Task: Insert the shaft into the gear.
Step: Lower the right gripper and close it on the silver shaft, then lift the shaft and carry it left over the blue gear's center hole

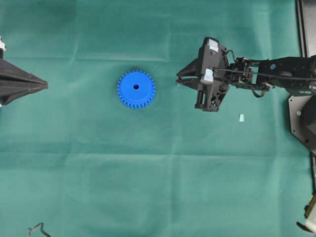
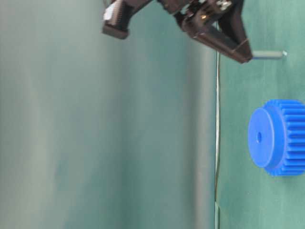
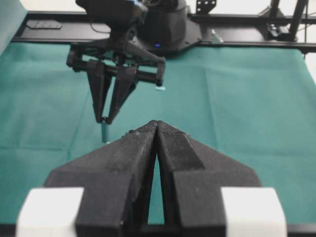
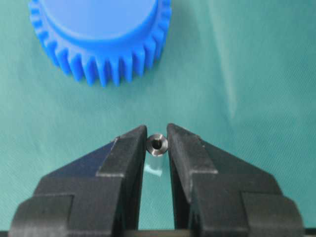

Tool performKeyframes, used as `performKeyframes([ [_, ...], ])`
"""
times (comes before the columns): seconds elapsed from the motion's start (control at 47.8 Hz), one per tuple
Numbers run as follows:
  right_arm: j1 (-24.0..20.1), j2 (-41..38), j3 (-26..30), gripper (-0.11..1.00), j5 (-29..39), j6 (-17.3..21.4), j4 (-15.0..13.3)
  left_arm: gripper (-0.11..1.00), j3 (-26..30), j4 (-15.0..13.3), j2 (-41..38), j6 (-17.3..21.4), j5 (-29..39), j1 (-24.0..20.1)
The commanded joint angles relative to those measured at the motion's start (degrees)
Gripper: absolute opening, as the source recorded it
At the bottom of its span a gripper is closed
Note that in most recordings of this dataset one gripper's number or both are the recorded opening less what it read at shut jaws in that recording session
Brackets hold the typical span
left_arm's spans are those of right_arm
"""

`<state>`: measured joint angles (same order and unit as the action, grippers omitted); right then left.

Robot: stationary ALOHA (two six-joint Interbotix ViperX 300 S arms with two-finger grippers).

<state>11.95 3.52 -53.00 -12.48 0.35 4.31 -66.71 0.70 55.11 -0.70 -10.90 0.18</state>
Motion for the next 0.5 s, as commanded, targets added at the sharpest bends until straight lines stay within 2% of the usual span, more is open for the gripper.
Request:
performKeyframes([
  [0.0,0.0,3.69,2.55,0.16,3.52,-0.09,-0.09,0.0,1.58,0.09,-0.26,-0.09,-0.26,-0.18],
  [0.251,0.0,9.05,5.1,0.16,12.13,-0.09,-0.09,0.0,1.58,0.09,-0.26,0.0,-0.26,-0.18],
  [0.481,-0.09,9.58,5.27,0.16,13.1,0.09,-0.09,0.0,1.49,0.09,-0.26,0.0,-0.18,-0.18],
])
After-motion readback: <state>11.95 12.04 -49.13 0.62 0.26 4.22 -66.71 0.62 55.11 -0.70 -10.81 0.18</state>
